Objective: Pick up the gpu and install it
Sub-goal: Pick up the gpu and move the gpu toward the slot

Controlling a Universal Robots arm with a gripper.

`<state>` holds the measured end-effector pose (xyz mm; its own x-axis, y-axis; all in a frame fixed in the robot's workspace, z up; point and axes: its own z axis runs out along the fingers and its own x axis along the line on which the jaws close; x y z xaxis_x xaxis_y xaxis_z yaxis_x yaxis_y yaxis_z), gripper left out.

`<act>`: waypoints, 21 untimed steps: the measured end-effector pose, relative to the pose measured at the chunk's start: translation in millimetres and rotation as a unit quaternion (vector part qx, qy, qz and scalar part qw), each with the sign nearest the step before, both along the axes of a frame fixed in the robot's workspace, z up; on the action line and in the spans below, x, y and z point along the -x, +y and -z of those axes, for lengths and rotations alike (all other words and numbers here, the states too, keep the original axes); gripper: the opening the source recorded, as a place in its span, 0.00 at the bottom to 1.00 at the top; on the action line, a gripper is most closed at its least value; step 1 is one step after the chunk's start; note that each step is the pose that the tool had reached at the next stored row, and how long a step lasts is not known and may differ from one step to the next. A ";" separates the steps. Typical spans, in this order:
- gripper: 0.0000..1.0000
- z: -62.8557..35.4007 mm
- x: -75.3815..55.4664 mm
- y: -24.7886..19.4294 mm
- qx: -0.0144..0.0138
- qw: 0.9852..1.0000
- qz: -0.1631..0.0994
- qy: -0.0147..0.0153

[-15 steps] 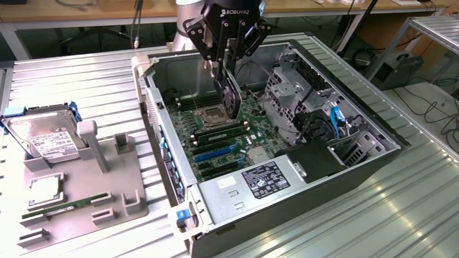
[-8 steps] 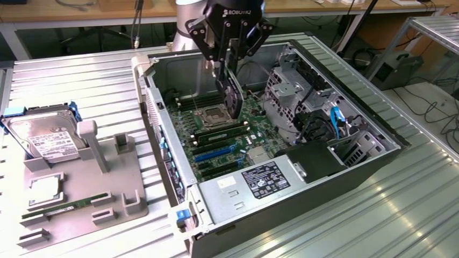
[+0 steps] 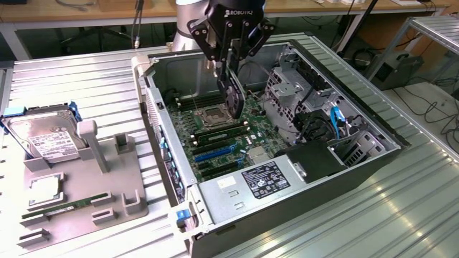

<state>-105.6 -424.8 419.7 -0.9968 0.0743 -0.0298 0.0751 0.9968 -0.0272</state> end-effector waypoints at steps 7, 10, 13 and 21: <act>0.26 0.5 -1.7 0.0 0.000 1.000 0.000 0.000; 0.26 0.7 -2.3 0.0 0.001 1.000 0.000 0.000; 0.26 0.9 -3.0 0.0 0.001 1.000 0.000 0.000; 0.26 1.9 -5.3 0.0 0.002 1.000 0.000 0.000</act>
<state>-100.3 -424.8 417.9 -0.9968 0.0741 -0.0302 0.0751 0.9967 -0.0310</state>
